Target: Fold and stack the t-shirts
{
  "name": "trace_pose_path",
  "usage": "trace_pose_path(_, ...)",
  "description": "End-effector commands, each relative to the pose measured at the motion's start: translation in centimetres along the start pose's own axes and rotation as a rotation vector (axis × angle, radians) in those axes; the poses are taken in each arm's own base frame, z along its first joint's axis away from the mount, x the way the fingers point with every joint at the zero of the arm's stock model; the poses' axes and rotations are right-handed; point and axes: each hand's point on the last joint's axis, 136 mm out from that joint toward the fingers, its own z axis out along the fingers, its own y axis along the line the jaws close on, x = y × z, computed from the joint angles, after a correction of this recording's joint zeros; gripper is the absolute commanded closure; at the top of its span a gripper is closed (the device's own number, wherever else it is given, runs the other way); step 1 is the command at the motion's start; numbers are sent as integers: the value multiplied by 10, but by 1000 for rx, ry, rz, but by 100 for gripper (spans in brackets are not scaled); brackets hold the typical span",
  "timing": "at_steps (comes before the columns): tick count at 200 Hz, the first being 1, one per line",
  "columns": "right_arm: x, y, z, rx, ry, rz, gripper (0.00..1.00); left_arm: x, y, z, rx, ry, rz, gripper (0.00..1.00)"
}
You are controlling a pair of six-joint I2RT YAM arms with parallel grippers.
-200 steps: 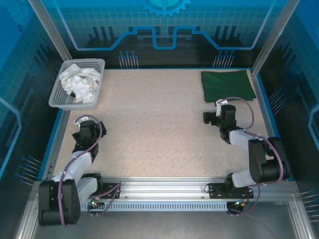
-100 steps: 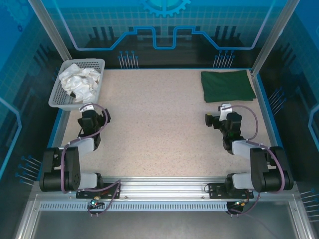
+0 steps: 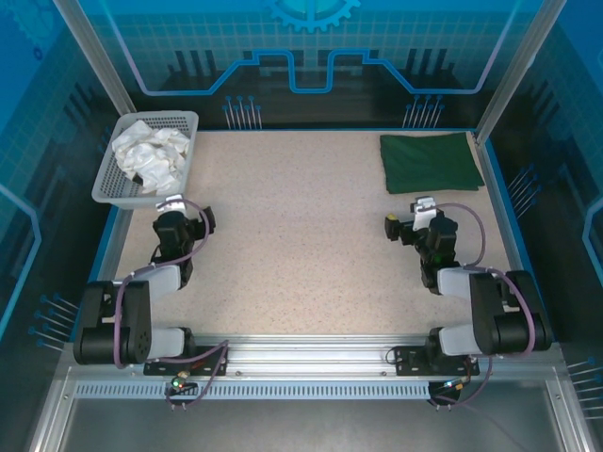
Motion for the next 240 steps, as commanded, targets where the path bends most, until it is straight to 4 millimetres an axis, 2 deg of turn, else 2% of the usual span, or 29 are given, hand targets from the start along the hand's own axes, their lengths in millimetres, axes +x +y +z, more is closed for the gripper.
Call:
trace_pose_path(1,-8,3,2,-14,-72,-9,0,-12,-16,-2,64,-46,44,1)
trace_pose_path(32,-7,25,1,-39,-80,-115,0,-13,-22,-16,112,-103,35,1)
trace_pose_path(55,-7,26,-2,-25,-103,-128,0,-13,-25,-21,127,-134,5,1)
trace_pose_path(79,-7,23,3,-25,-76,-115,0,-13,-18,-11,87,-171,-51,1)
trace_pose_path(103,-6,15,15,-21,-11,-75,0,-5,-34,-2,122,-165,10,1)
trace_pose_path(123,-6,8,16,2,-4,-48,0,5,-46,-2,182,-175,50,1)
trace_pose_path(140,-7,9,13,12,-17,-60,0,8,-58,-8,219,-206,105,1)
trace_pose_path(157,-6,12,15,33,-7,-92,0,8,-62,5,207,-149,122,1)
trace_pose_path(170,-4,4,22,60,37,-58,0,7,-57,20,171,-71,100,1)
trace_pose_path(181,-5,-1,24,16,46,-9,0,7,-54,19,193,-67,73,1)
trace_pose_path(240,-5,0,24,32,47,-24,0,7,-55,19,193,-68,77,1)
